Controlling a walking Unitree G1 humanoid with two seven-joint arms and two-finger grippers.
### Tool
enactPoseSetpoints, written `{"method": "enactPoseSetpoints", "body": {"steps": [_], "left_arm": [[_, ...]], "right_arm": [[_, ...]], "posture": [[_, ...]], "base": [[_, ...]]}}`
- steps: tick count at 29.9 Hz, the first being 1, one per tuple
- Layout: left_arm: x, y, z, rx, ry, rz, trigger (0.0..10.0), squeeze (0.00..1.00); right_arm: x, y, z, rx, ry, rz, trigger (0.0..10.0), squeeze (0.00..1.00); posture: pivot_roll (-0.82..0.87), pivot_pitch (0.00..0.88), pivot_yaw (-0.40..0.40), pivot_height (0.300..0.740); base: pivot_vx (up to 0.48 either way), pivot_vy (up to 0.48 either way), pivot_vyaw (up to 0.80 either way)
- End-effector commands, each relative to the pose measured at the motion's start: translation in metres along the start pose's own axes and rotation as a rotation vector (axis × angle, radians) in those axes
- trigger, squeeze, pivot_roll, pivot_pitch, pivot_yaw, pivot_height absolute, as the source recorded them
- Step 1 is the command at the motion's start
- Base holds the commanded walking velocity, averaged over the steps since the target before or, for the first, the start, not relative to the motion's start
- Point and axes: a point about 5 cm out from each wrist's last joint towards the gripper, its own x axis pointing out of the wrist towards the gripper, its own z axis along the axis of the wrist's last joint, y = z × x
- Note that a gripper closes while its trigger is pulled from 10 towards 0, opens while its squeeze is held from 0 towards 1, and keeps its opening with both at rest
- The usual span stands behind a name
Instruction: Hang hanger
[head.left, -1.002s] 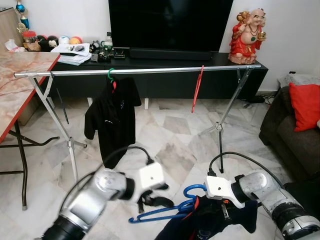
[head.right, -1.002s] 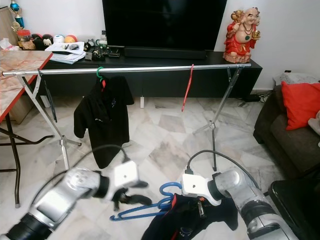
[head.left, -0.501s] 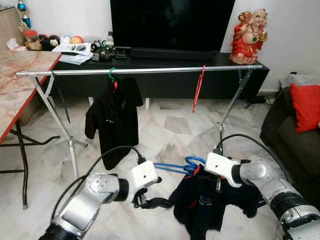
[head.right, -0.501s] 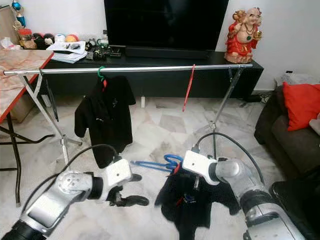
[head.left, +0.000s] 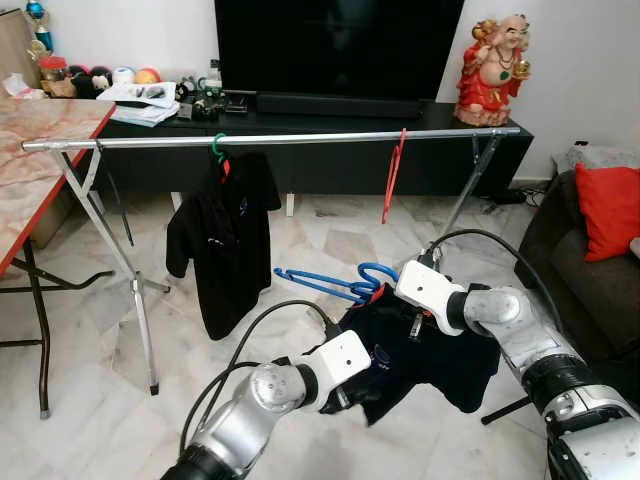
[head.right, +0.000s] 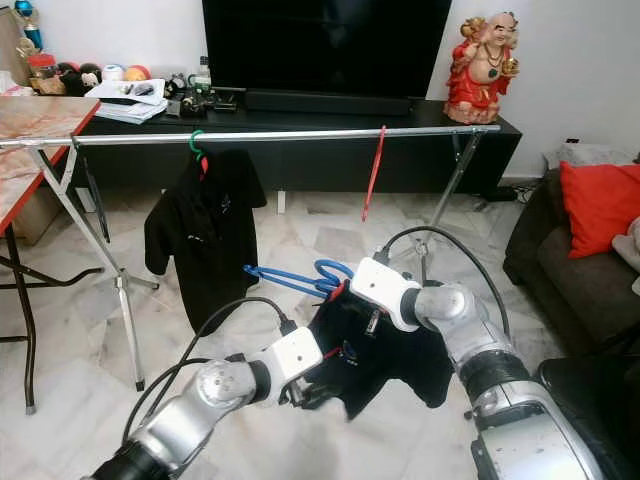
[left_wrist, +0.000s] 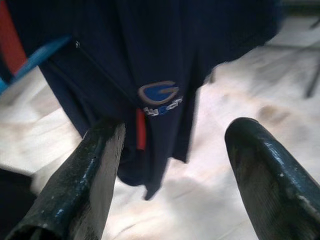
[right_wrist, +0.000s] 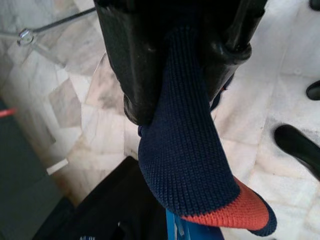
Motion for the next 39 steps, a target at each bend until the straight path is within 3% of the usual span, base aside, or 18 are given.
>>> {"method": "enactPoseSetpoints", "body": {"steps": [1,6,18,23,29,39], "left_arm": [[0.005,0.0,0.001,0.051,0.014,0.028,10.0,0.0],[0.018,-0.001,-0.01,0.168,0.118,0.098,10.0,0.0],[0.03,-0.02,-0.014,0.261,0.125,0.079,10.0,0.0],[0.032,-0.017,-0.017,0.331,0.148,0.145,10.0,0.0],[0.027,0.002,-0.028,0.302,0.246,0.27,10.0,0.0],[0.022,0.015,-0.038,0.321,0.325,0.342,10.0,0.0]], "right_arm": [[-0.005,-0.014,0.021,-0.02,-0.075,-0.047,0.0,0.0],[-0.005,-0.016,0.039,-0.02,-0.148,-0.045,0.0,0.0],[-0.004,-0.007,0.062,-0.05,-0.218,-0.001,0.0,0.0],[-0.006,-0.003,0.07,-0.069,-0.24,0.015,0.0,0.0],[-0.008,0.002,0.074,-0.085,-0.251,0.035,0.0,0.0],[-0.013,0.007,0.08,-0.102,-0.258,0.053,0.0,0.0]], "posture": [[0.12,0.0,-0.105,0.74],[0.11,0.0,-0.104,0.74],[0.1,0.0,-0.105,0.74],[0.1,0.0,-0.105,0.74],[0.1,0.0,-0.108,0.74],[0.09,0.0,-0.108,0.74]], "base": [[0.0,0.0,0.0],[0.0,0.0,0.0],[0.0,0.0,0.0],[0.0,0.0,0.0],[0.0,0.0,0.0],[0.0,0.0,0.0]]}}
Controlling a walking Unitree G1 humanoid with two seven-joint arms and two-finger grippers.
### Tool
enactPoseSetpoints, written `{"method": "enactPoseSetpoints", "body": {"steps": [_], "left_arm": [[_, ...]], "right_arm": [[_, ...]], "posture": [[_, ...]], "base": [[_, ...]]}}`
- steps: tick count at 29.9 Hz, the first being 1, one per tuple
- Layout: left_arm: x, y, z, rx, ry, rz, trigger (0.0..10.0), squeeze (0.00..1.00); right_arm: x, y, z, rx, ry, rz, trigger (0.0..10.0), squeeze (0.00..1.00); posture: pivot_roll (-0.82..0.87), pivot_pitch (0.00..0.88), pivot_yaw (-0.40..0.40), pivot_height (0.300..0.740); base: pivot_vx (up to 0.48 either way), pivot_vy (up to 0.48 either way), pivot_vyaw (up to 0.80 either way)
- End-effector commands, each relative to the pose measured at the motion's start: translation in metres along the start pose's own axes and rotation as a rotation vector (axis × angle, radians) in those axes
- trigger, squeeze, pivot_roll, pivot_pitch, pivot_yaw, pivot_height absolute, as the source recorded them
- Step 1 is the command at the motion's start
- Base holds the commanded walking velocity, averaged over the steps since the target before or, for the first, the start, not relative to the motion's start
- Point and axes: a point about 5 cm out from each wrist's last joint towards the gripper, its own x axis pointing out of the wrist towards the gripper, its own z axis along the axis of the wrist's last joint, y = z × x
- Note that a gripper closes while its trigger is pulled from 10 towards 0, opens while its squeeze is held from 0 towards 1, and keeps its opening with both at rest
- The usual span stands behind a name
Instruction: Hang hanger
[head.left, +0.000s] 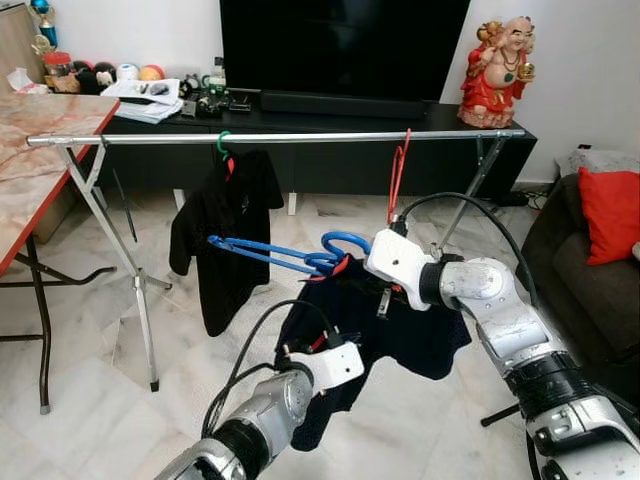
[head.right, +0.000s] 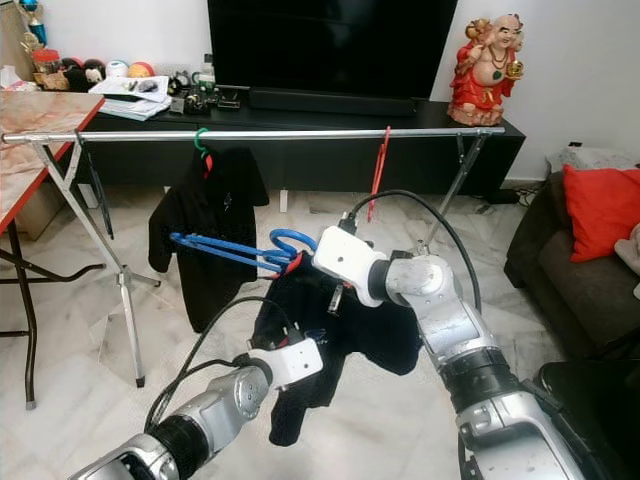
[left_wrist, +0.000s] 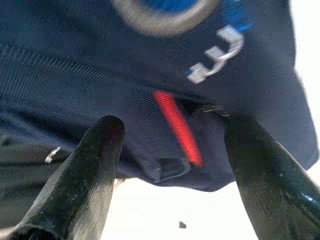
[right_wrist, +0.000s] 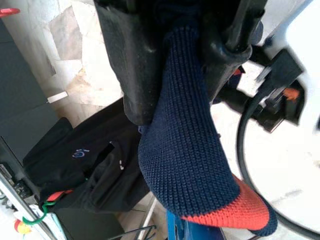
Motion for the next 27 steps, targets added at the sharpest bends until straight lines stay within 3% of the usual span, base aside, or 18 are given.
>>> {"method": "enactPoseSetpoints", "body": {"steps": [1,3,4,5,6,7,8,27], "left_arm": [[0.001,0.004,0.0,0.003,0.018,0.023,10.0,0.0],[0.002,0.005,-0.003,-0.009,0.032,0.027,10.0,0.0],[0.002,0.005,-0.005,-0.014,0.037,0.026,7.8,0.0],[0.002,0.005,-0.005,-0.014,0.037,0.026,7.8,0.0],[0.002,0.004,-0.005,-0.018,0.039,0.026,0.7,0.0],[0.002,0.004,-0.005,-0.018,0.039,0.026,0.7,0.0],[0.002,0.005,-0.005,-0.026,0.038,0.029,0.0,0.0],[0.003,0.007,-0.002,-0.069,0.024,0.024,0.0,0.0]], "right_arm": [[-0.006,-0.004,0.01,-0.023,-0.028,-0.014,0.0,0.0],[-0.007,-0.003,0.012,-0.027,-0.031,-0.008,0.0,0.0],[-0.007,-0.002,0.013,-0.029,-0.035,-0.003,0.0,0.0],[-0.007,-0.002,0.013,-0.029,-0.035,-0.003,0.0,0.0],[-0.007,-0.001,0.013,-0.031,-0.036,0.002,0.0,0.0],[-0.007,-0.001,0.013,-0.031,-0.036,0.002,0.0,0.0],[-0.008,0.0,0.014,-0.034,-0.036,0.008,0.0,0.0],[-0.009,0.006,0.009,-0.042,-0.006,0.025,0.0,0.0]], "posture": [[0.09,0.0,-0.108,0.74],[0.08,0.0,-0.109,0.74],[0.08,0.0,-0.108,0.74],[0.08,0.0,-0.108,0.74],[0.08,0.0,-0.108,0.74],[0.08,0.0,-0.108,0.74],[0.08,0.0,-0.11,0.74],[0.08,0.0,-0.11,0.74]], "base": [[0.0,0.0,0.0],[0.0,0.0,0.0],[0.0,0.0,0.0],[0.0,0.0,0.0],[0.0,0.0,0.0],[0.0,0.0,0.0],[0.0,0.0,0.0],[0.0,0.0,0.0]]}}
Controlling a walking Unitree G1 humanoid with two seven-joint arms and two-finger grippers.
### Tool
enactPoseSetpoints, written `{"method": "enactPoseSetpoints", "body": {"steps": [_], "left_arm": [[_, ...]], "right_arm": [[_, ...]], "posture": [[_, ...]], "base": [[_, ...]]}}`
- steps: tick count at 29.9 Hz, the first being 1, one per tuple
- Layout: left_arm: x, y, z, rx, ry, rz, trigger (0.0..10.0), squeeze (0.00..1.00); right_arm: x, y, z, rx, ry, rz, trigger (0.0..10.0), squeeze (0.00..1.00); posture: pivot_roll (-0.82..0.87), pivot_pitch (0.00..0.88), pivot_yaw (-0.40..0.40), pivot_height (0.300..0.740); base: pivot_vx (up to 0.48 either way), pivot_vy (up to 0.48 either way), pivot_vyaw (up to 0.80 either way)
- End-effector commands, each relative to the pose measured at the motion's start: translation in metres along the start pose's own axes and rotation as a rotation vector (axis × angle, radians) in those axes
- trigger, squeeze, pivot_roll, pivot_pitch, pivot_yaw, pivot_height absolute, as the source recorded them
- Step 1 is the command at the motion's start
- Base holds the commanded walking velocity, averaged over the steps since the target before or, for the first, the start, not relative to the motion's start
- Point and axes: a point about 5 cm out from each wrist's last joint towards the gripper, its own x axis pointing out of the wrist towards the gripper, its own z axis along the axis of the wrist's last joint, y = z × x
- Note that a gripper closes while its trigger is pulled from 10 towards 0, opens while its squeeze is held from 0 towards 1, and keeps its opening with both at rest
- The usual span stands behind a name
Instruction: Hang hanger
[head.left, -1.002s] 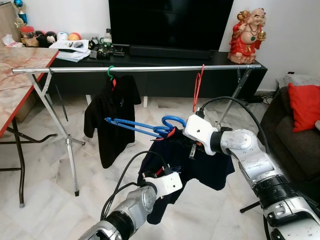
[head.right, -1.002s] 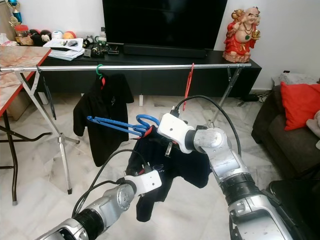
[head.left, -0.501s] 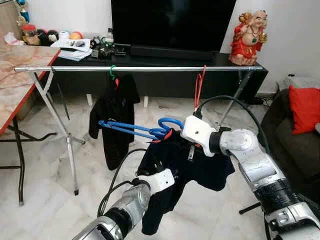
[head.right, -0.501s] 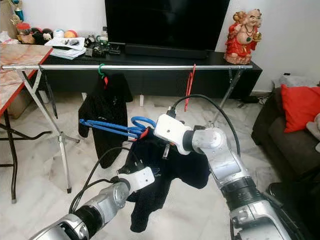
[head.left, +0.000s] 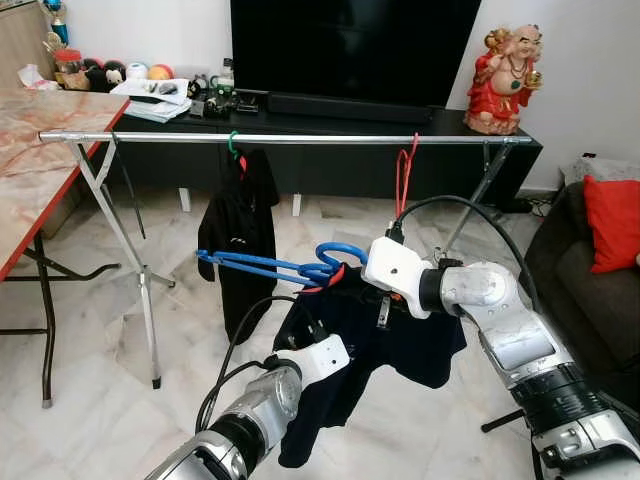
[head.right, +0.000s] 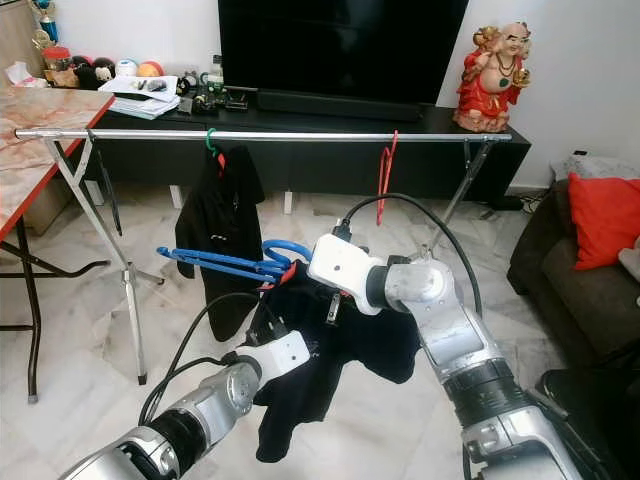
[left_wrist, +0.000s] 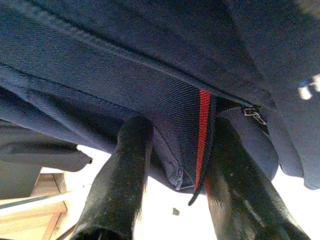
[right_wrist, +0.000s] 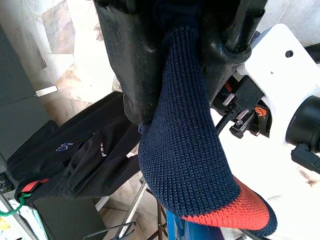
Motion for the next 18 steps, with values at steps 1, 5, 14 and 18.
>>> {"method": "enactPoseSetpoints", "body": {"steps": [1,5,14,18], "left_arm": [[0.0015,0.0028,0.005,-0.008,-0.012,-0.01,0.0,0.0],[0.0014,0.0009,0.006,-0.009,-0.018,-0.024,0.0,0.0],[0.0005,-0.0049,0.0065,-0.013,-0.028,-0.06,0.0,0.0],[0.0007,-0.0039,0.006,-0.018,-0.027,-0.052,0.0,0.0]], "right_arm": [[-0.0052,-0.0035,0.008,-0.036,-0.014,-0.018,0.0,0.0],[-0.0061,-0.0044,0.0068,-0.034,-0.009,-0.023,0.0,0.0],[-0.0057,-0.0049,0.0055,-0.029,-0.004,-0.028,0.0,0.0],[-0.0055,-0.004,0.0055,-0.031,-0.004,-0.024,0.0,0.0]], "posture": [[0.08,0.0,-0.11,0.74],[0.09,0.0,-0.109,0.74],[0.09,0.0,-0.107,0.74],[0.09,0.0,-0.108,0.74]], "base": [[0.0,0.0,0.0],[0.0,0.0,0.0],[0.0,0.0,0.0],[0.0,0.0,0.0]]}}
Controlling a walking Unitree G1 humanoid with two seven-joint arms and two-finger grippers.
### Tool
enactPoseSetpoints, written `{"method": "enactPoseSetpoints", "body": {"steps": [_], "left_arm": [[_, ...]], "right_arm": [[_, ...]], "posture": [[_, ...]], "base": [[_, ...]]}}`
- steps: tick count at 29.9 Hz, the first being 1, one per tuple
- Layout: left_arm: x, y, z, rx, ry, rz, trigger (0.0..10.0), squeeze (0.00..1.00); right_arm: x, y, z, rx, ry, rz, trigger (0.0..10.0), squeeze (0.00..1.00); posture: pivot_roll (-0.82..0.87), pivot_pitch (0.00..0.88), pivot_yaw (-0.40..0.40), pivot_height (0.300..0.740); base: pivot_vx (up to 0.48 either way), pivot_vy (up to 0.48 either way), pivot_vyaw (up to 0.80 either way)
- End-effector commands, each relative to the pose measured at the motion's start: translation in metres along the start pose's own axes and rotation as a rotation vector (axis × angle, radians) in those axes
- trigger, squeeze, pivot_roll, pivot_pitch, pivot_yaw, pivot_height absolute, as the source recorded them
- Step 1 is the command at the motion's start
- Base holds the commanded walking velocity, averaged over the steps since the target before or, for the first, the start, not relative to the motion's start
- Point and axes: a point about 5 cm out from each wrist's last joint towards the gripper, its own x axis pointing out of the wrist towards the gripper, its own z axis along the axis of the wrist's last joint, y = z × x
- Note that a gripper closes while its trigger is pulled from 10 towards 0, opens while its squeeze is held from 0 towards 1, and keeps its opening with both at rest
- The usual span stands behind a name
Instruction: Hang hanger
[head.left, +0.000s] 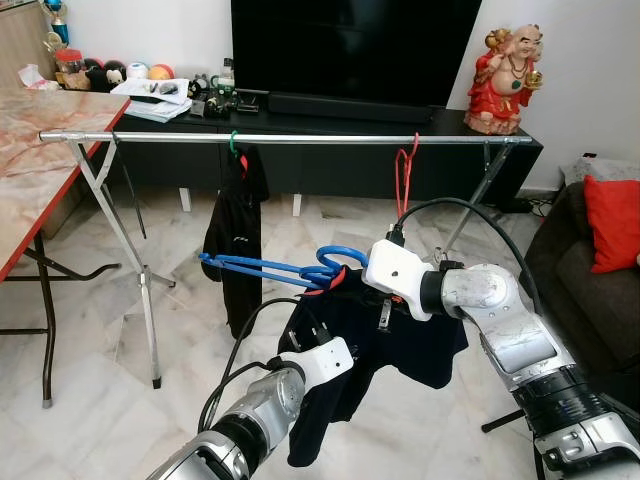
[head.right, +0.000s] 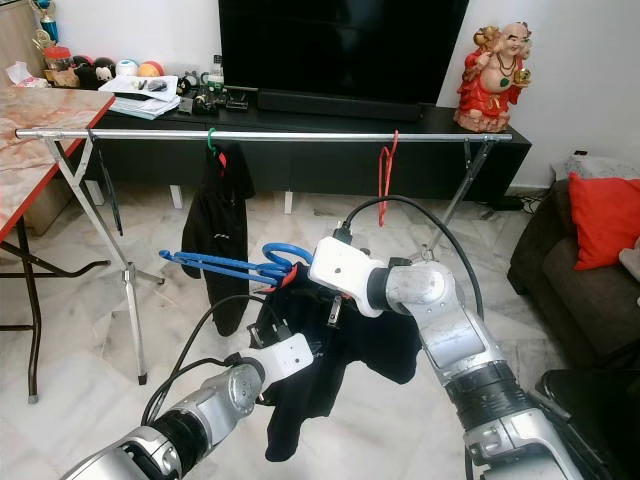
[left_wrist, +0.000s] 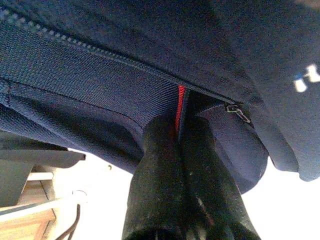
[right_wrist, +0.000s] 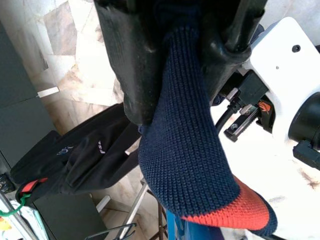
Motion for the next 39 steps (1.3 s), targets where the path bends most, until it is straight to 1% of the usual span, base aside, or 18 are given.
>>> {"method": "enactPoseSetpoints", "body": {"steps": [1,9,10,11,13,14,17,18,19,22,23,24,26,28,30,32,34,39], "left_arm": [[0.001,0.0,0.003,-0.005,-0.009,-0.005,0.0,0.0],[0.001,0.006,0.001,-0.042,-0.008,0.028,0.0,0.0],[0.0,0.012,-0.002,-0.056,-0.002,0.057,0.0,0.0],[0.0,0.012,-0.002,-0.056,-0.002,0.057,0.0,0.0],[0.0,0.022,-0.008,-0.098,0.008,0.093,0.0,0.0],[0.0,0.022,-0.008,-0.098,0.008,0.093,0.0,0.0],[-0.002,0.032,-0.017,-0.119,0.027,0.12,0.0,0.0],[-0.004,0.036,-0.024,-0.138,0.049,0.106,0.0,0.0],[-0.004,0.036,-0.024,-0.138,0.049,0.106,0.0,0.0],[-0.006,0.038,-0.034,-0.183,0.069,0.077,0.0,0.0],[-0.008,0.04,-0.039,-0.22,0.074,0.072,0.0,0.0],[-0.009,0.042,-0.041,-0.222,0.077,0.077,0.0,0.0],[-0.01,0.045,-0.045,-0.243,0.086,0.075,0.0,0.0],[-0.012,0.045,-0.051,-0.235,0.1,0.067,0.0,0.0],[-0.013,0.045,-0.054,-0.222,0.107,0.061,0.0,0.0],[-0.015,0.045,-0.057,-0.234,0.11,0.049,0.0,0.0],[-0.016,0.044,-0.058,-0.262,0.11,0.04,0.0,0.0],[-0.017,0.043,-0.057,-0.265,0.106,0.035,0.0,0.0]], "right_arm": [[-0.004,-0.003,0.005,-0.026,-0.009,-0.017,0.0,0.0],[-0.005,-0.003,0.001,-0.038,0.013,-0.02,0.0,0.0],[-0.006,-0.003,-0.004,-0.03,0.025,-0.019,0.0,0.0],[-0.006,-0.003,-0.004,-0.03,0.025,-0.019,0.0,0.0],[-0.008,-0.001,-0.012,-0.026,0.055,-0.014,0.0,0.0],[-0.008,-0.001,-0.012,-0.026,0.055,-0.014,0.0,0.0],[-0.011,0.001,-0.024,-0.02,0.098,-0.008,0.0,0.0],[-0.014,0.001,-0.032,-0.01,0.121,-0.004,0.0,0.0],[-0.014,0.001,-0.032,-0.01,0.121,-0.004,0.0,0.0],[-0.021,0.0,-0.044,0.028,0.145,-0.012,0.0,0.0],[-0.026,0.0,-0.051,0.071,0.138,0.008,0.0,0.0],[-0.03,0.002,-0.056,0.092,0.14,0.034,0.0,0.0],[-0.038,0.006,-0.069,0.095,0.171,0.07,0.0,0.0],[-0.047,0.006,-0.084,0.13,0.217,0.065,0.0,0.0],[-0.051,0.006,-0.09,0.15,0.235,0.058,0.0,0.0],[-0.059,0.008,-0.097,0.192,0.213,0.074,0.0,0.0],[-0.068,0.012,-0.097,0.266,0.093,0.129,0.0,0.0],[-0.083,0.026,-0.109,0.301,0.103,0.251,0.0,0.0]], "posture": [[0.09,0.0,-0.108,0.74],[0.08,0.0,-0.107,0.74],[0.08,0.0,-0.106,0.74],[0.08,0.0,-0.106,0.74],[0.09,0.0,-0.105,0.74],[0.09,0.0,-0.105,0.74],[0.09,0.0,-0.101,0.74],[0.09,0.0,-0.101,0.74],[0.09,0.0,-0.101,0.74],[0.08,0.0,-0.094,0.74],[0.08,0.0,-0.094,0.74],[0.08,0.0,-0.094,0.74],[0.08,0.0,-0.092,0.74],[0.08,0.0,-0.092,0.74],[0.09,0.0,-0.094,0.74],[0.09,0.0,-0.093,0.74],[0.08,0.0,-0.091,0.74],[0.08,0.0,-0.087,0.74]], "base": [[0.0,0.0,0.0],[0.0,0.0,0.0],[0.0,0.0,0.0],[0.0,0.0,0.0],[0.0,0.0,0.0],[0.0,0.0,0.0],[0.0,0.0,0.0],[0.0,0.0,0.0],[0.0,0.0,0.0],[0.0,0.0,0.0],[0.0,0.0,0.0],[0.0,0.0,0.0],[0.0,0.0,0.0],[0.0,0.0,0.0],[0.0,0.0,0.0],[0.0,0.0,0.0],[0.0,0.0,0.0],[0.0,0.0,0.0]]}}
